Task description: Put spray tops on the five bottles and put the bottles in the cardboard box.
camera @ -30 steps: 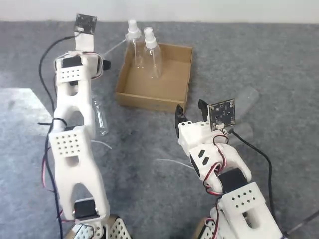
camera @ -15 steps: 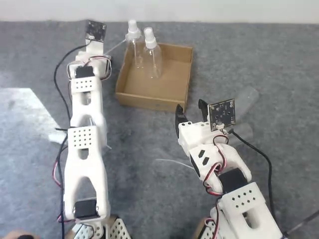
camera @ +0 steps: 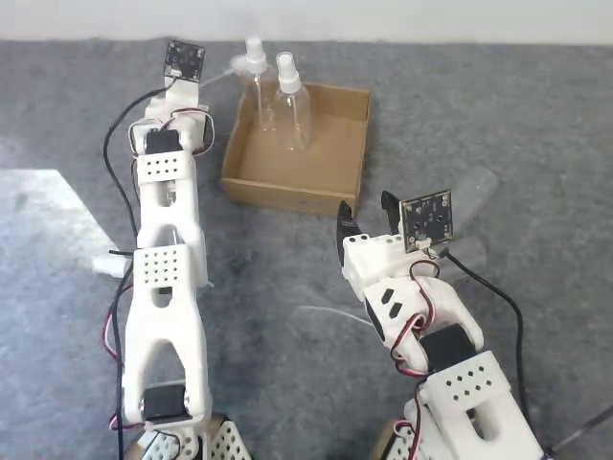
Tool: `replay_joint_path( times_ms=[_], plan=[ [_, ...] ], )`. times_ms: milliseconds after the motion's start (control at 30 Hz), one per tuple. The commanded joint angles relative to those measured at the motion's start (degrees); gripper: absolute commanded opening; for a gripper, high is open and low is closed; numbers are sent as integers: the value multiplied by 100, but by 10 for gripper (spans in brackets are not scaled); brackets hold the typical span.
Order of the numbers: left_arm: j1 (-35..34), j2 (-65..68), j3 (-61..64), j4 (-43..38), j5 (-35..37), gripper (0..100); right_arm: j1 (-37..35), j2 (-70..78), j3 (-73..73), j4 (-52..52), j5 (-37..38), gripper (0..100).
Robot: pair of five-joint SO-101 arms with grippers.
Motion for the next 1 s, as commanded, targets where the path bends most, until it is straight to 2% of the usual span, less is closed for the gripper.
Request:
replay_joint_path(
  times_ms=[0, 400, 600, 700, 833, 900, 967],
  plan=[
    [-53, -255, -743, 967, -44, 9, -4, 48, -457, -145, -26, 212],
    [-105, -1495, -690, 3033, -9, 9, -4, 48, -457, -145, -26, 212],
    [-141, -1978, -690, 3763, -35, 9, 4, 48, -457, -145, -26, 213],
    [-185, -2092, -690, 3684, -18, 9, 13, 48, -457, -145, -26, 213],
    [-325, -1969, -681, 3059, 0, 14, 13, 48, -457, -145, -26, 213],
    [-378, -1776, -681, 2840, 70, 54, 13, 48, -457, -145, -26, 213],
    [-396, -1538, -681, 2655, 290, 135, 13, 48, -457, -145, -26, 213]
  ],
)
